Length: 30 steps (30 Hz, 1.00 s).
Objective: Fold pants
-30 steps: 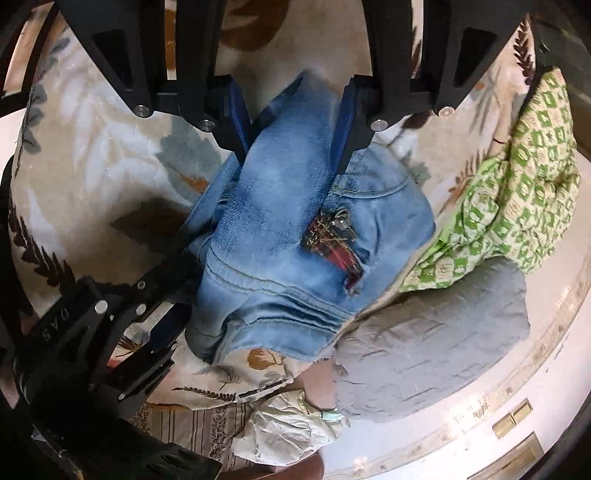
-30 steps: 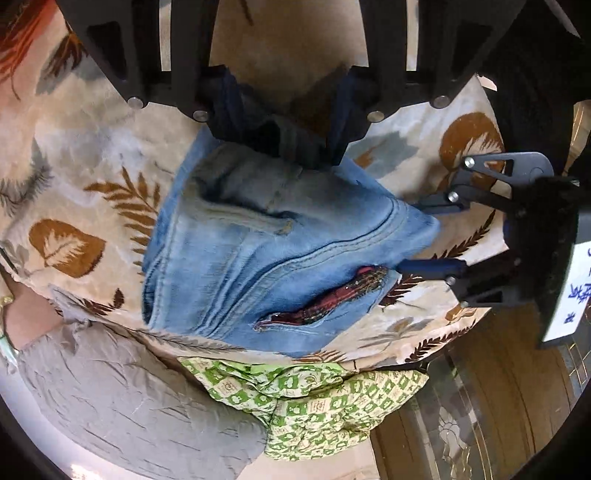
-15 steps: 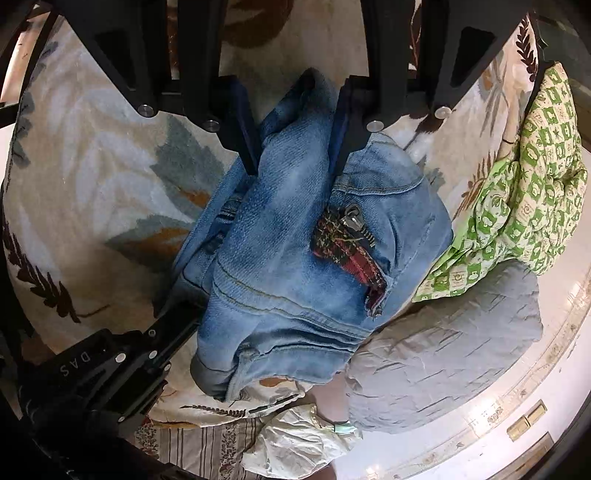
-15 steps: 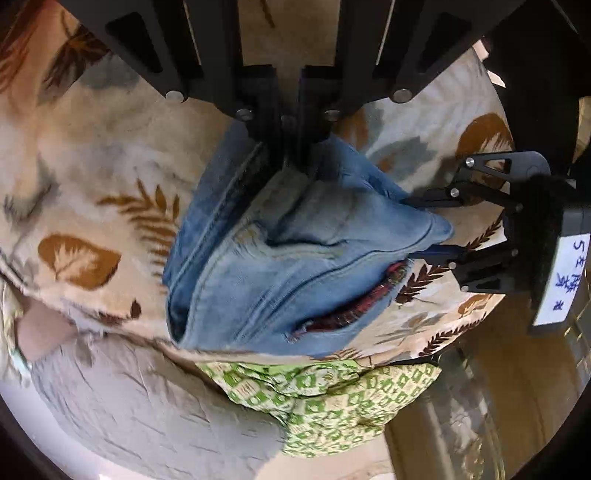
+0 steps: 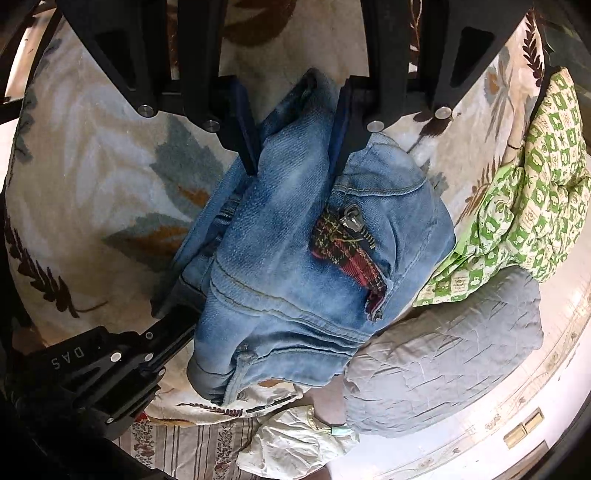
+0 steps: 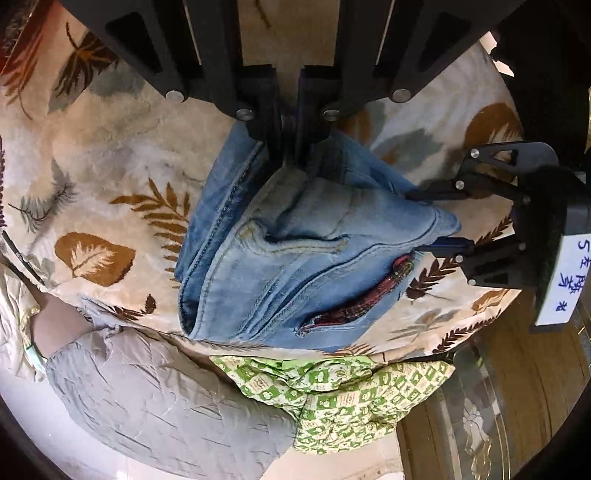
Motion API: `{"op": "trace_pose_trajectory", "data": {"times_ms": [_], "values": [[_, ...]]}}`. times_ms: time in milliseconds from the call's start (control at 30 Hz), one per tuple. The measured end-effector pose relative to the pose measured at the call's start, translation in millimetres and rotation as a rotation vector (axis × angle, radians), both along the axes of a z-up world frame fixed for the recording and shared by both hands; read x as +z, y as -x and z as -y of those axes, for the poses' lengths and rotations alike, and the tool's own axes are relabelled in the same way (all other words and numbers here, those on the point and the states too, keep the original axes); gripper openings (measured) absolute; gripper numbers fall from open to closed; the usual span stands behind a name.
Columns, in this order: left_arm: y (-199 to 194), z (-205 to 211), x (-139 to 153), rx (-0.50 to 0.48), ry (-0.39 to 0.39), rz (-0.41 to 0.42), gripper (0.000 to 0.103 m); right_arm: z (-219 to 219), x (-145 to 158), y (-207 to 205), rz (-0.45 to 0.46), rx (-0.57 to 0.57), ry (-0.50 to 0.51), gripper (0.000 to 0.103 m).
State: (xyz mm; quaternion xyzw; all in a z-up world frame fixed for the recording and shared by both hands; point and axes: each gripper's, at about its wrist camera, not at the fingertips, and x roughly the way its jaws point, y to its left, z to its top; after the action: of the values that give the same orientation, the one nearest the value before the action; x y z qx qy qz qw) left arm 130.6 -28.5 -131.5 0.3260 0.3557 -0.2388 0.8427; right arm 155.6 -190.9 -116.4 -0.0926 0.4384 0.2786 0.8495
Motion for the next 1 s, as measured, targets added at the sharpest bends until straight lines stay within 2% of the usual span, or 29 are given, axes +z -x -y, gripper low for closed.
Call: {"op": "trace_pose_trajectory", "data": {"times_ms": [333, 433, 500, 567, 633, 700, 767, 833, 900, 933, 1000], "values": [[-2, -2, 0, 0.0, 0.003, 0.0, 0.039, -1, -1, 0, 0.001, -0.01, 0.012, 0.007], [2, -1, 2, 0.004, -0.001, 0.012, 0.043, -2, 1, 2, 0.006, -0.008, 0.014, 0.007], [8, -5, 11, 0.002, 0.023, -0.005, 0.054, -1, 5, 6, 0.017, 0.005, 0.015, 0.008], [13, -16, 27, 0.01, 0.082, -0.044, 0.073, 3, 11, 12, 0.024, 0.013, 0.011, 0.009], [11, -31, 46, 0.057, 0.139, -0.051, 0.081, 10, 17, 15, 0.008, 0.003, 0.011, 0.009], [0, -48, 63, 0.113, 0.209, -0.072, 0.082, 23, 24, 11, -0.014, -0.018, -0.017, 0.01], [-26, -67, 77, 0.216, 0.293, -0.122, 0.095, 36, 32, 0, -0.029, -0.052, -0.047, 0.01], [-53, -82, 84, 0.31, 0.368, -0.167, 0.097, 44, 38, -15, -0.045, -0.088, -0.069, 0.01], [-84, -91, 84, 0.384, 0.415, -0.251, 0.097, 47, 44, -32, -0.07, -0.102, -0.099, 0.011], [-97, -93, 82, 0.413, 0.429, -0.28, 0.097, 47, 46, -39, -0.078, -0.106, -0.108, 0.018], [-128, -98, 78, 0.478, 0.456, -0.343, 0.097, 46, 50, -60, -0.099, -0.114, -0.128, 0.04]]}}
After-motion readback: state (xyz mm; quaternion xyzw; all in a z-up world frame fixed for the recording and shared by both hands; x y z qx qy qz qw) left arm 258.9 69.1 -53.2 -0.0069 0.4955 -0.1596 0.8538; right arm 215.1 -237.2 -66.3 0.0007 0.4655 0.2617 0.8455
